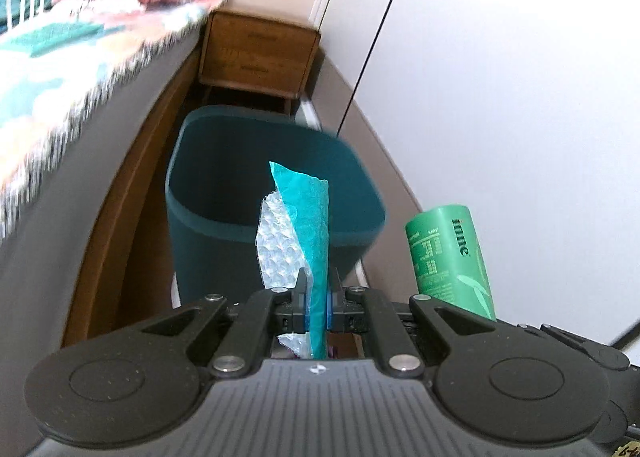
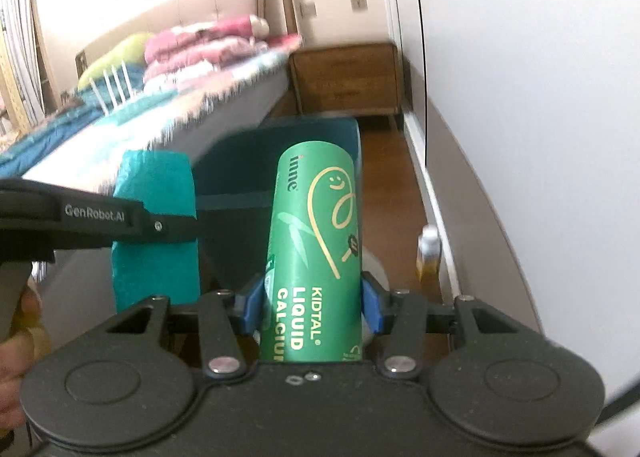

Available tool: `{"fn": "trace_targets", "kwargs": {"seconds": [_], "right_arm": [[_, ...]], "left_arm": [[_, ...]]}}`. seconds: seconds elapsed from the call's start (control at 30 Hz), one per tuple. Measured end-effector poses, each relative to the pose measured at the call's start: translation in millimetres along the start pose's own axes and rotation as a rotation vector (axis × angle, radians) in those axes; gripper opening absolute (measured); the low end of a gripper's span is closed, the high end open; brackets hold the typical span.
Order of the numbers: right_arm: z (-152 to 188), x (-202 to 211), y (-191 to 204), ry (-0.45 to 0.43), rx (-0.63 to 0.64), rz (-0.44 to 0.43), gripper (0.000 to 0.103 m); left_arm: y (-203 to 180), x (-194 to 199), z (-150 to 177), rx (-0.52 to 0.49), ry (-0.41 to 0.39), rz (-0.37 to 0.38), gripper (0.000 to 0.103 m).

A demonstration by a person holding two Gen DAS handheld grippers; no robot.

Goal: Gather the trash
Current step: 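Carry the green bottle with right tool over the wastebasket beside the left tool, then open left tool to drop the teal packet while right tool drops the bottle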

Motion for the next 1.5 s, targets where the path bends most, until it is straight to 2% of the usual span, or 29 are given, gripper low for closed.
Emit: {"fn": "trace_targets", "kwargs": {"seconds": [0.13, 0.3, 0.53, 0.83, 1.03, 1.2, 1.37, 1.43, 1.5], "right_arm": [[-35.2, -17.5, 4.7, -0.023, 0.041, 0.019, 0.048], [-67.6, -51.3, 9.6, -0.029, 0.068, 0.038, 0.048], [-81.1, -101.9, 19.3, 0.007, 0.142, 0.061, 0.048], [-57.5, -153.6, 25.0, 0.127, 0.182, 0.063, 0.048], [-42.9, -164.0, 23.8, 0.183, 0.189, 0.071, 0.048], [-39.3, -160.3, 22.8, 0.187, 0.204, 0.084, 0.049], [-38.4, -150.9, 19.5, 0.182, 0.209, 0.085, 0.056], [-37.6, -143.5, 18.8, 0.173, 0.208, 0.079, 0.058], [-36.9, -134.4, 17.1, 0.161, 0.210, 0.081, 0.059]], "left_arm": [[-3.8, -10.8, -39.1, -0.010, -0.028, -0.006, 0.006], [-0.9, -30.7, -71.9, -0.012, -0.024, -0.010, 0.006], [0.5, -75.4, -99.8, -0.087, -0.004, -0.067, 0.006], [17.2, -138.2, -91.2, -0.110, 0.113, -0.122, 0.006], [34.0, -167.3, -73.1, -0.103, 0.193, -0.164, 0.006], [40.4, -173.7, -67.3, -0.096, 0.205, -0.172, 0.007], [43.6, -175.3, -65.1, -0.064, 0.223, -0.169, 0.016], [41.8, -172.2, -63.8, -0.070, 0.213, -0.173, 0.021], [38.1, -166.4, -61.9, -0.088, 0.199, -0.185, 0.022]]}}
Point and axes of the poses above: each gripper's, at about its wrist camera, not at the fingertips, and x roughly against the way its jaws point, y to its left, z to its underside, the point moved 6 cm from there along -x, roughly the way its jaws point, and after that the axes turned 7 degrees about x, right-handed, at the moved point
